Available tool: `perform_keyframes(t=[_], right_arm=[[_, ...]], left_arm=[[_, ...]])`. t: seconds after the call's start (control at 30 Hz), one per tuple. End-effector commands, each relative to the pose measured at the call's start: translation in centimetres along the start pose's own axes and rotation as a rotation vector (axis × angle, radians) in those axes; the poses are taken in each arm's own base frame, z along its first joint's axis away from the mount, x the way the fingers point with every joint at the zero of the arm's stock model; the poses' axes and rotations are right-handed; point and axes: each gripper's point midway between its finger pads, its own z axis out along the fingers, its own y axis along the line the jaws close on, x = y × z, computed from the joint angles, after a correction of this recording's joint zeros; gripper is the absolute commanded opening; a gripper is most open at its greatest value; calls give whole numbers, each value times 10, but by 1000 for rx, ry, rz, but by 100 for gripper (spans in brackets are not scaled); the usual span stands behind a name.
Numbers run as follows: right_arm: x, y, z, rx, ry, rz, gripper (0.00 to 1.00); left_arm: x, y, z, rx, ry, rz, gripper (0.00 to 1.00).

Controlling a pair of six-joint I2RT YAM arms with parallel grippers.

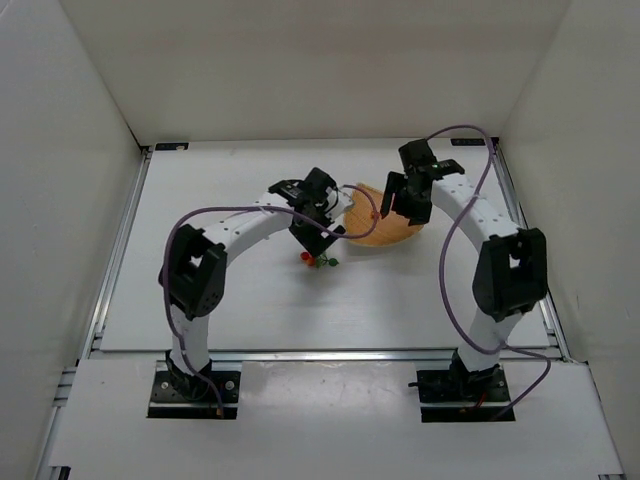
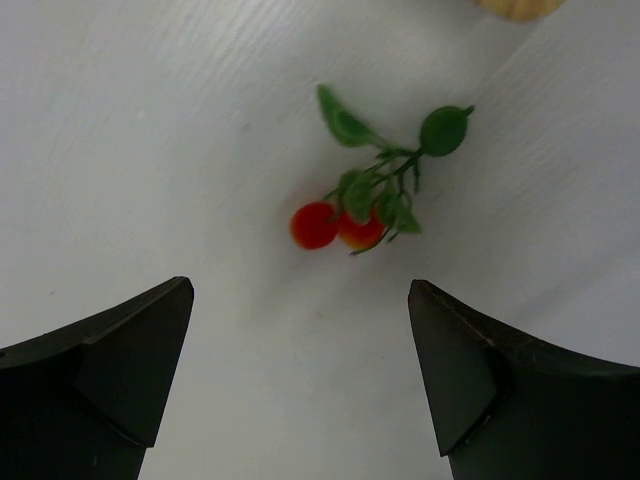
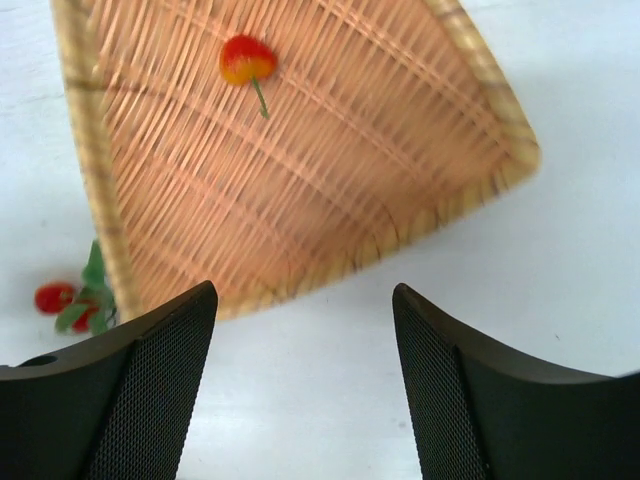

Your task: Place and organize the fake fruits in the fruit bowl

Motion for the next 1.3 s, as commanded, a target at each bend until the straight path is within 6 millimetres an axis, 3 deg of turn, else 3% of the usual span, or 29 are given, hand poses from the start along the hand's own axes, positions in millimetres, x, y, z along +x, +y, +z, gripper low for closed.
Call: perform_keyframes(t=[0.0, 0.1, 0.27, 0.37, 0.5, 0.53, 0.63, 0.67, 0.77, 0.87, 1.03, 1.23, 1.27], right_arm=[[-14, -9, -33, -19, -107, 26, 75], [-13, -24, -53, -23, -148, 55, 77], [-4, -42, -63, -8, -171, 105, 77], [-6, -45, -70, -16, -198, 115, 77], [-7, -45, -74, -21, -207, 115, 77], [-7, -45, -74, -21, -207, 115, 77], [-5, -46, -75, -21, -207, 115, 77], [-5, -46, -75, -21, -207, 115, 77], [-5, -46, -75, -21, -207, 115, 77], [-6, -45, -78, -25, -216, 116, 77], [-7, -46, -79, -22, -228, 126, 77], [-4, -60, -78, -9, -238, 175, 77], [-3, -63, -78, -7, -240, 196, 77]], left_arm=[[-14, -26, 6, 72, -15, 57, 100], [-12, -34, 22, 95, 13, 78, 100], [-6, -37, 48, 107, 63, 79, 100], [-4, -38, 55, 110, 75, 79, 93], [9, -36, 62, 113, 104, 70, 76], [9, -38, 61, 125, 101, 69, 65], [15, -37, 66, 134, 118, 58, 50], [16, -37, 63, 134, 116, 58, 41], [13, -35, 49, 128, 94, 58, 30], [9, -31, 31, 109, 66, 59, 12], [-4, -19, -11, 57, 38, 40, 10], [-54, -2, -70, -60, -123, 54, 10], [-74, 3, -81, -78, -195, 59, 10]])
